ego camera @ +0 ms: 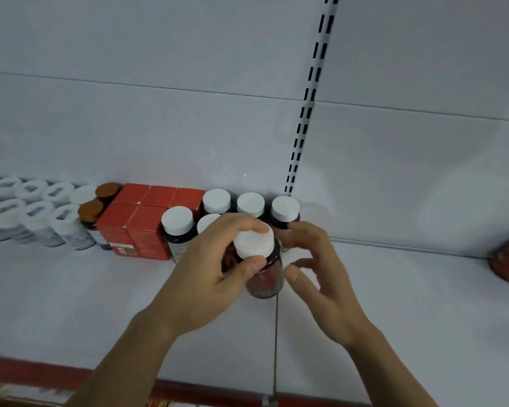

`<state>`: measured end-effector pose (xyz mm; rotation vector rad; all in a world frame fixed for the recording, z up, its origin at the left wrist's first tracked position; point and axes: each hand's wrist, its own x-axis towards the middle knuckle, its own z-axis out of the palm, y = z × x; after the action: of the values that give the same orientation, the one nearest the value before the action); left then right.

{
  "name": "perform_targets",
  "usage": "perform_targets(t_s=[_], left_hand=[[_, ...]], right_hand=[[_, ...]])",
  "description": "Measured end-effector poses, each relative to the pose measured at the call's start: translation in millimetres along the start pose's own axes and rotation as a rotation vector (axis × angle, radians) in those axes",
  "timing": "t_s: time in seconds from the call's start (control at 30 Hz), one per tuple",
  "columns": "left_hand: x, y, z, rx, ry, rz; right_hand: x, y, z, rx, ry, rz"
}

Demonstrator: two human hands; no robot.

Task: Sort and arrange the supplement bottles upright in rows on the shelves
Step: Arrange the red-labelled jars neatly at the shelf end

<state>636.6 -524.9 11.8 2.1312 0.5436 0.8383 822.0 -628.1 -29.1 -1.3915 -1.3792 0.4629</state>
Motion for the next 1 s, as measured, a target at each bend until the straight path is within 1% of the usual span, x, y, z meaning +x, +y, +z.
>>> perform_targets(t_s=[0.03, 0.07, 0.13, 0.17, 0.2, 0.27, 0.3, 0.33, 0.4, 0.47, 0.67, 0.83, 0.9, 1.0], left_hand=[[7, 0, 2, -0.022, -0.021, 0.013], [13, 0, 4, -0.06, -0.053, 0.009], [25, -3, 5, -0.123, -0.13, 0.014], [30, -7, 4, -0.108, -0.145, 0.039], [36, -12, 1, -0.053, -0.139, 0.073], [45, -23, -8, 0.145, -0.099, 0.138], [49, -28, -13, 0.235, -0.091, 0.149], [51, -35, -16, 0.296, -0.109, 0.145], [53, -46, -18, 0.381, -0.198, 0.125], [53, -52, -17, 0.411, -0.252, 0.114], [52, -59, -17, 0.384, -0.222, 0.119], [52, -56, -14, 0.405, -0.232, 0.114], [56, -52, -13, 0.439, -0.237, 0.112], [67, -39, -4, 0.487, -0.206, 0.114]], right_hand=[[-4, -2, 0, 0.002, -0.103, 0.005], [-5, 0, 1, -0.036, -0.128, 0.021], [-6, 7, 3, -0.117, -0.018, 0.076], [-6, 10, 5, -0.126, 0.058, 0.111], [-8, 13, 7, -0.122, 0.137, 0.14], [-10, 21, 10, -0.095, 0.28, 0.201], [-10, 26, 12, -0.089, 0.327, 0.233], [-8, 31, 15, -0.092, 0.338, 0.269], [-6, 41, 23, -0.111, 0.288, 0.352], [-4, 48, 31, -0.147, 0.258, 0.415], [1, 51, 31, -0.198, 0.264, 0.454], [3, 50, 34, -0.209, 0.262, 0.442], [2, 52, 30, -0.186, 0.233, 0.45], [-7, 52, 8, -0.18, 0.119, 0.498]])
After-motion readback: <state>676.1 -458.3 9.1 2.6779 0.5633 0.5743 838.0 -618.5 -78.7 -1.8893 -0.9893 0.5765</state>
